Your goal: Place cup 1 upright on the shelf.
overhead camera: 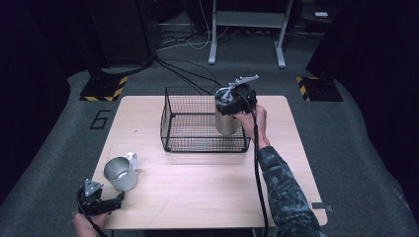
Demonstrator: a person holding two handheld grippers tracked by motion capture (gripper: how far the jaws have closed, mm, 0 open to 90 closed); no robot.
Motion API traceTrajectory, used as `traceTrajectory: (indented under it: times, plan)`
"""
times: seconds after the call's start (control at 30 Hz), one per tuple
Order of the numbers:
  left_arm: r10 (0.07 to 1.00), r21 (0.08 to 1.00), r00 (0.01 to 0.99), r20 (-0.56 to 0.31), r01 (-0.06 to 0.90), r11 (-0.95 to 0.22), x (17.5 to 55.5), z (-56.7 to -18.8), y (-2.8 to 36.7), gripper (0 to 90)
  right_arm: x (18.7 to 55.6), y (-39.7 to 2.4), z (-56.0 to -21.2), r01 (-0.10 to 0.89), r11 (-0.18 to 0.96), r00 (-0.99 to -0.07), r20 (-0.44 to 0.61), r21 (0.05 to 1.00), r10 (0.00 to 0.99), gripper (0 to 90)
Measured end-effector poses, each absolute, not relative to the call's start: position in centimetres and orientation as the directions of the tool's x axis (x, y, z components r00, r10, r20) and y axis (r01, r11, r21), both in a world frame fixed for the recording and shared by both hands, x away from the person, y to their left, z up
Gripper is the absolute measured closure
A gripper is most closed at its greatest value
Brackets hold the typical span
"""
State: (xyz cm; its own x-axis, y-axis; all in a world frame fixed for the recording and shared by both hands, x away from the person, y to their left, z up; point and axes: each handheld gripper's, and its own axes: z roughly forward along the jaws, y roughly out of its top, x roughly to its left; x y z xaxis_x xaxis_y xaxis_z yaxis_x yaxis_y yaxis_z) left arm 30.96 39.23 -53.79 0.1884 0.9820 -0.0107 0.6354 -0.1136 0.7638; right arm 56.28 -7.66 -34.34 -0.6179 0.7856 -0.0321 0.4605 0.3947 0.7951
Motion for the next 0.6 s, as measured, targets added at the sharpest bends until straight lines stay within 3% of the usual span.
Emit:
traceTrajectory:
  times: [0.6]
  plan:
    - [0.982,0.764,0.189,-0.011,0.636,-0.113,31.0,-53.8,39.2,0.9,57.0,-6.5,-36.3,0.507,0.416,-0.630,-0.005,0.755,0.777,3.2]
